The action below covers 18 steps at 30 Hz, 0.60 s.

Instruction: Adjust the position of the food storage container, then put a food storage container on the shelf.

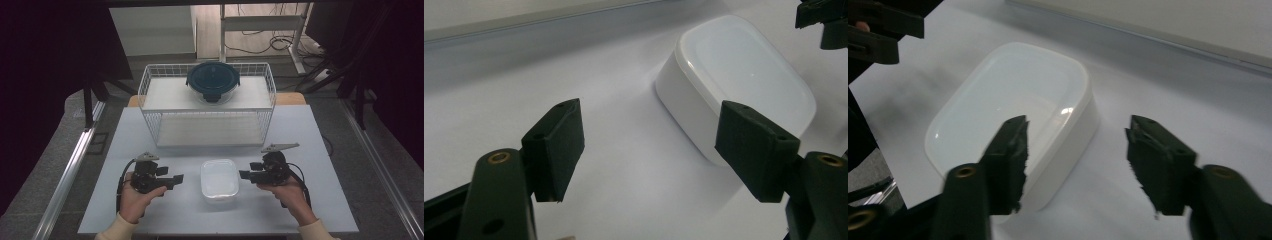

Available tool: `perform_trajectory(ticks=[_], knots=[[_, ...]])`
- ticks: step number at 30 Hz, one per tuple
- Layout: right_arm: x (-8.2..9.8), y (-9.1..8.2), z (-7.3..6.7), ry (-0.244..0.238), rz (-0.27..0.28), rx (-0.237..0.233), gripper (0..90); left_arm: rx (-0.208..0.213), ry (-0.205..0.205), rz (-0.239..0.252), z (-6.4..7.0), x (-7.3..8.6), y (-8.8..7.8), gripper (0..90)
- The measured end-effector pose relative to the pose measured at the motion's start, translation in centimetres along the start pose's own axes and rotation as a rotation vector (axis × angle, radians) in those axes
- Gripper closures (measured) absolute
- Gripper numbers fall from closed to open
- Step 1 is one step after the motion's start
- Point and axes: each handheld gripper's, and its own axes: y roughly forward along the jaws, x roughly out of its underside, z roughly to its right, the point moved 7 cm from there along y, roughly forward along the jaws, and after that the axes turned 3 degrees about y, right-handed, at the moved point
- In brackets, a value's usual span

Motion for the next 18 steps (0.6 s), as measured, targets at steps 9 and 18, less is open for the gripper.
perform_trajectory(ticks=[9, 18], knots=[[0.21, -0.09, -0.68, 0.003, -0.004, -0.031, 24.1, 0.015, 0.004, -0.002, 0.43, 0.05, 0.19, 26.6], [0.2, -0.53, -0.79, -0.013, 0.001, -0.037, 24.1, 0.027, 0.021, 0.013, 0.28, -0.1, 0.18, 26.2]])
